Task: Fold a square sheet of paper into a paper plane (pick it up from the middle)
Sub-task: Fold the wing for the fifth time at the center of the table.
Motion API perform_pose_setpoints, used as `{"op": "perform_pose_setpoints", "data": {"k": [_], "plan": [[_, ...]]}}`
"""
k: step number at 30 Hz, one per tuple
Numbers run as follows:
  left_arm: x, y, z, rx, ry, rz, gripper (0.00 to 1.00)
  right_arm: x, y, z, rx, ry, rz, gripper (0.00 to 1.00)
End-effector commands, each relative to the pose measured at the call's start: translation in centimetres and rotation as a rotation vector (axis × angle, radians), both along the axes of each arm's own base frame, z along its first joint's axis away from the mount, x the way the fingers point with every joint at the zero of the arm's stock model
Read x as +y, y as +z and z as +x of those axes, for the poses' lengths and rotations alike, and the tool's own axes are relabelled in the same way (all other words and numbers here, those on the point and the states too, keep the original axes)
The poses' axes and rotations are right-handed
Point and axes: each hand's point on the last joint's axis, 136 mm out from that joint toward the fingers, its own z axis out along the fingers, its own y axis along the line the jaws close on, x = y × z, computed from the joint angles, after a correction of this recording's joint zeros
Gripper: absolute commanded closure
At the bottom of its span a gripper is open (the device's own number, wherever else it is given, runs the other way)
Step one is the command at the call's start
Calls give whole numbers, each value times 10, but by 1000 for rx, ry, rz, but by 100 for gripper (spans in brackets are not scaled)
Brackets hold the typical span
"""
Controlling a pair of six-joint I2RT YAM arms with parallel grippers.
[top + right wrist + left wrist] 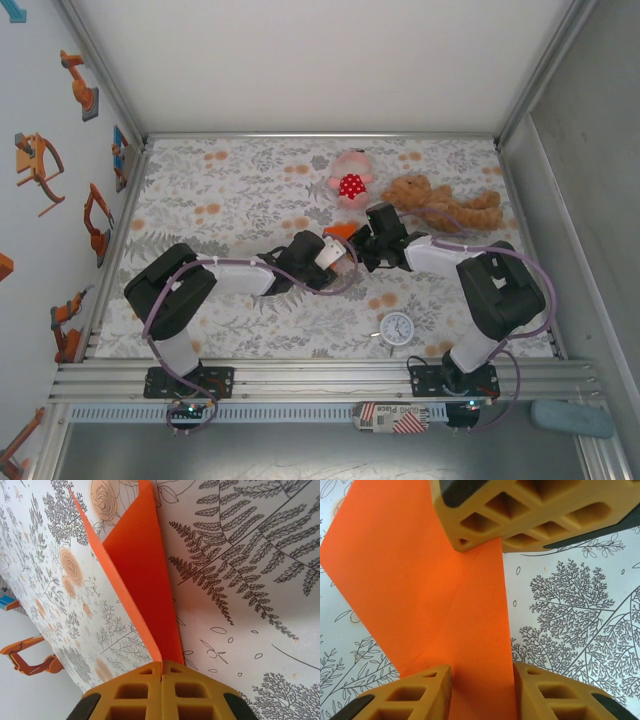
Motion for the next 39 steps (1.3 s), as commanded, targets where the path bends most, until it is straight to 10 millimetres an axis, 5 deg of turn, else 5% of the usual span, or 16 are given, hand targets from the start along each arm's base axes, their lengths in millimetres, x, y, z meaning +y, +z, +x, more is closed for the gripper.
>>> {"op": "perform_pose_setpoints", "data": {"k": [1, 4, 13, 27, 39], "plan": [[-2, 0, 2, -22, -9, 15, 66, 6, 4, 0, 3, 4, 22, 100], [0, -1, 2, -26, -6, 20, 69, 5, 5, -1, 3, 9, 17, 93], [7, 0, -1, -13, 2, 9, 79, -18, 10, 5, -38, 19, -75, 48], [15, 16, -2, 195, 64, -169, 85, -63, 22, 12, -186, 81, -263, 43], [6, 27, -1, 465, 137, -333, 90, -38, 27, 8, -425, 356, -223, 41]]}}
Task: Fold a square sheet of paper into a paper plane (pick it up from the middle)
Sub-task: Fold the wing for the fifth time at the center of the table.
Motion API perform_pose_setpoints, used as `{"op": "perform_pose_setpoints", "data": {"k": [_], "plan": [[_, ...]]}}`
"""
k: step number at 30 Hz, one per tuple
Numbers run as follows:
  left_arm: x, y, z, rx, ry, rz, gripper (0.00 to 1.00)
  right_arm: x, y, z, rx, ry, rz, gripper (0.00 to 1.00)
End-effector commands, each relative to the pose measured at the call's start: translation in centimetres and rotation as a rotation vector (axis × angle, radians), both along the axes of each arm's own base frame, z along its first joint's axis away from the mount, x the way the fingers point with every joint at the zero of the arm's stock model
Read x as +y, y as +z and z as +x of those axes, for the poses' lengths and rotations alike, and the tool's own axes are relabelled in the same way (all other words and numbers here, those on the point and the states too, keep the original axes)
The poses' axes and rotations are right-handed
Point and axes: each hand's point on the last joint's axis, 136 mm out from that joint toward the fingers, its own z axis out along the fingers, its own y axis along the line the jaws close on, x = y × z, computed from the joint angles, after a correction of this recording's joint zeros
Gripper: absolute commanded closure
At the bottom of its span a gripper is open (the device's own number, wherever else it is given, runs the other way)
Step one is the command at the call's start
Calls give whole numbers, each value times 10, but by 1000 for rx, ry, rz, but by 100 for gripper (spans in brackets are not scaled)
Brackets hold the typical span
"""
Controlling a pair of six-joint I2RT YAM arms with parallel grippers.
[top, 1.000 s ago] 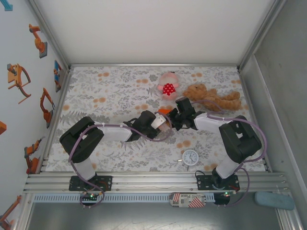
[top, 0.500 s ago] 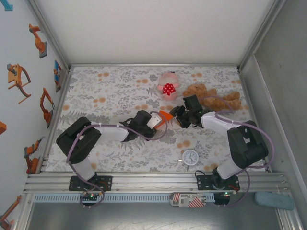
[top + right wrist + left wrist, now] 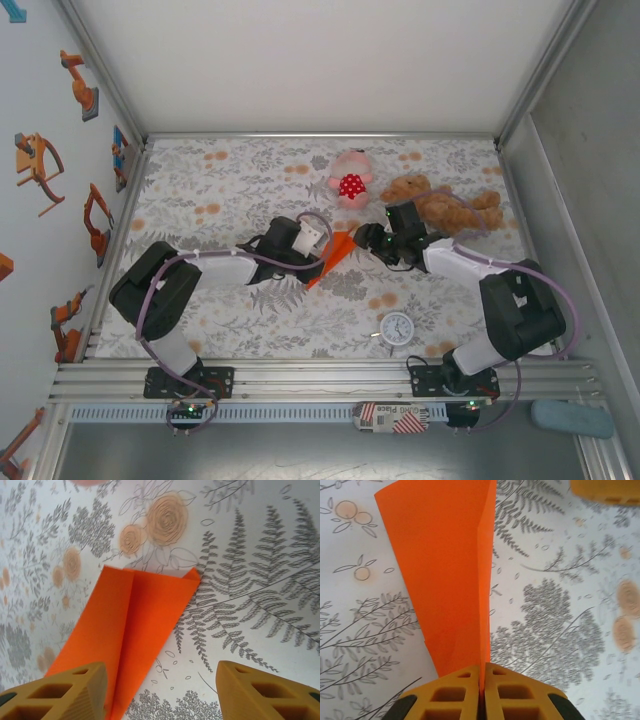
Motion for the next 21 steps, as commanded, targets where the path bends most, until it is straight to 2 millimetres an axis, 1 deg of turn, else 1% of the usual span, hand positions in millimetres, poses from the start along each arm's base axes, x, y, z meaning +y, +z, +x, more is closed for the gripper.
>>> {"op": "perform_pose_setpoints", "data": {"k": [1, 4, 12, 21], "plan": [[-12, 11, -3, 115, 4, -86, 91, 11, 3, 0, -76, 113, 23, 41], [-14, 10, 0, 166, 13, -100, 92, 15, -4, -1, -76, 143, 32, 40], [-19, -3, -1, 247, -3, -58, 93, 21, -17, -9, -52, 208, 43, 41], [-22, -12, -2, 295, -27, -23, 93, 15, -25, -16, -28, 216, 6, 40]]}}
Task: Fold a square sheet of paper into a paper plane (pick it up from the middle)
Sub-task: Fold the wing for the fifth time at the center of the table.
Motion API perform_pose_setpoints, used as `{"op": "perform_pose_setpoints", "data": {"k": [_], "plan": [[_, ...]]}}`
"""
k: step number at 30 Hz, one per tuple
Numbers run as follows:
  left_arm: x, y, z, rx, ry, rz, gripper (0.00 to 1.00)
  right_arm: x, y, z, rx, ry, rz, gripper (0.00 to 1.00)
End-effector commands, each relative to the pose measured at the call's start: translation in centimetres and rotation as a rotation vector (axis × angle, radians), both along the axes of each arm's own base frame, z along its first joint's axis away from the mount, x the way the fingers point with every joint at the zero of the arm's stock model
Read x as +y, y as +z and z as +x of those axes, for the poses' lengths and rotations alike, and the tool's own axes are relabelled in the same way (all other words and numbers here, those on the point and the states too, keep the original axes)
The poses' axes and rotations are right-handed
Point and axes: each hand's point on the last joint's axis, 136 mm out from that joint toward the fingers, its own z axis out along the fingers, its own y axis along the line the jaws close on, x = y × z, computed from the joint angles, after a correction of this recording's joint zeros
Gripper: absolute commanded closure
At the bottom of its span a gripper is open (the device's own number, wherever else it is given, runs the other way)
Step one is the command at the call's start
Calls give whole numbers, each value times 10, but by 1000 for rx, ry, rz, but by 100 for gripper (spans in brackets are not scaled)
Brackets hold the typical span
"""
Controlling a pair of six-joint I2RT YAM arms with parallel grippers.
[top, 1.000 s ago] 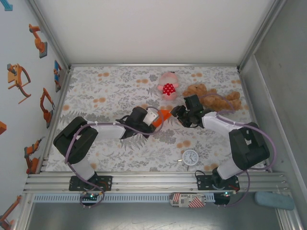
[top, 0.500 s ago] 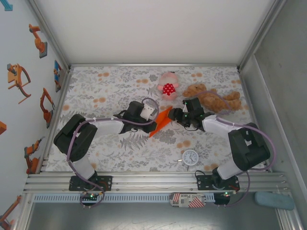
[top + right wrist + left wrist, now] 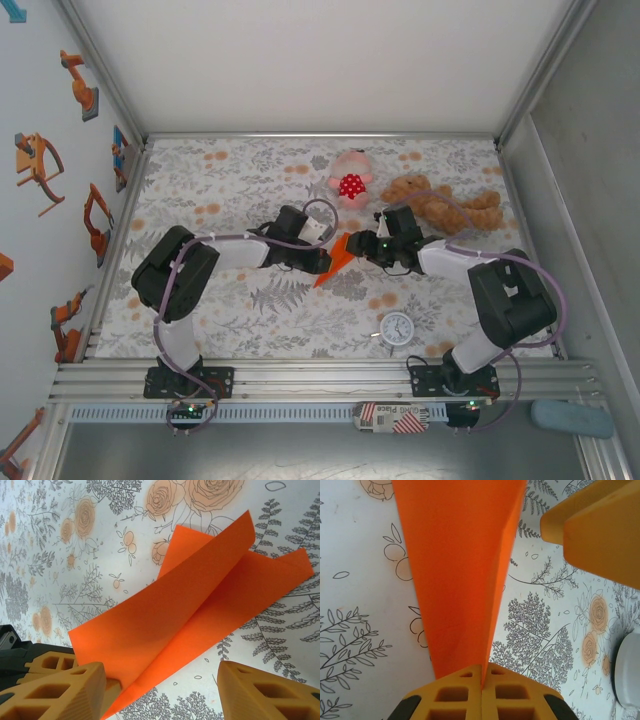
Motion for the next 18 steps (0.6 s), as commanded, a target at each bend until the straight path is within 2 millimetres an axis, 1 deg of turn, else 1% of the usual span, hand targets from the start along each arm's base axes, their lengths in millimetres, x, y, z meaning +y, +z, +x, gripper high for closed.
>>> {"op": "perform_pose_setpoints", "data": {"k": [1, 7, 15, 18], "plan": [[-3, 0, -5, 46, -27, 5, 93, -5, -8, -8, 9, 23, -27, 40], [-5, -4, -6, 62, -45, 19, 92, -5, -12, -13, 16, 20, -44, 35], [-7, -10, -10, 71, -66, 52, 90, 6, -10, -8, 13, 36, -31, 30], [-8, -12, -11, 76, -73, 59, 89, 9, -13, -7, 24, 34, -38, 28]]}}
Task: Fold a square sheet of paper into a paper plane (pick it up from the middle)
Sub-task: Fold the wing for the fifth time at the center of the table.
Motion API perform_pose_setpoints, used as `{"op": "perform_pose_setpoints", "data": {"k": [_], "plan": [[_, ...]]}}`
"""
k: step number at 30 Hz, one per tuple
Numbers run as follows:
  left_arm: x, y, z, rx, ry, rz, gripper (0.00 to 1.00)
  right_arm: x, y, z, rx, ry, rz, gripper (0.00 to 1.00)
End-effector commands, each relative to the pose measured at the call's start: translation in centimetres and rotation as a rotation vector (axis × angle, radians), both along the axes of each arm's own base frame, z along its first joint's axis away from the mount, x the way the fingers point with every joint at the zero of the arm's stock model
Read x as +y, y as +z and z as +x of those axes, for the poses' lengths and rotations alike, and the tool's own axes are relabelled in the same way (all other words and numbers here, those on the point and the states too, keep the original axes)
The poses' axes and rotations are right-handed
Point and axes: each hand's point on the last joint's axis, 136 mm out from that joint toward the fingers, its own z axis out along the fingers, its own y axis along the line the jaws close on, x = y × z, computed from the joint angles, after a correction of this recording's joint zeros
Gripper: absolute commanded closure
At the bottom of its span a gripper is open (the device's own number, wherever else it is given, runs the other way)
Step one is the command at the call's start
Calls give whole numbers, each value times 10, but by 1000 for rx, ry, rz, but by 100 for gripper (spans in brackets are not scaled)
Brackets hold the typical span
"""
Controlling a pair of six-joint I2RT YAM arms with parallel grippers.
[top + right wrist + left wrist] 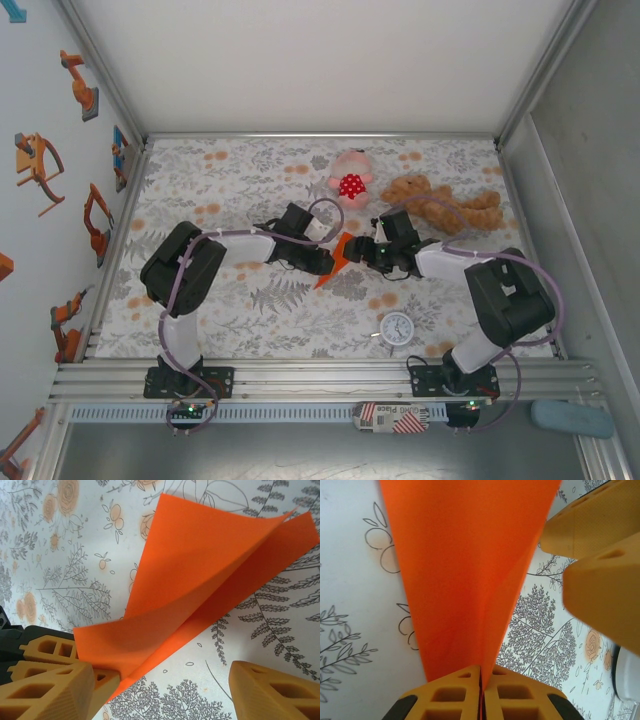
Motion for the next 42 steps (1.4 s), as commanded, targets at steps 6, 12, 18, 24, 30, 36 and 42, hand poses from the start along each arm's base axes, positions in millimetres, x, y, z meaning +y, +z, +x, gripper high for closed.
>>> {"op": "perform_pose_setpoints", "data": {"k": [6, 12, 18, 24, 30, 36, 42], "plan": [[-4, -5, -6, 23, -42, 17, 88, 6, -8, 6, 24, -15, -39, 25], [-4, -7, -7, 36, -45, 16, 87, 3, -15, 8, 53, -37, -69, 26], [-5, -3, -7, 31, -44, 8, 84, -2, -29, 7, 102, -66, -110, 30], [-4, 11, -6, -1, -34, -14, 77, -8, -35, 5, 130, -81, -146, 31], [1, 24, -5, -52, -16, -29, 68, -7, -37, 5, 142, -78, -153, 31], [11, 16, -11, -55, -14, 0, 66, -6, -38, 4, 150, -73, -151, 31], [14, 9, -15, -44, -25, 12, 70, -5, -39, 4, 157, -71, -149, 32]]}}
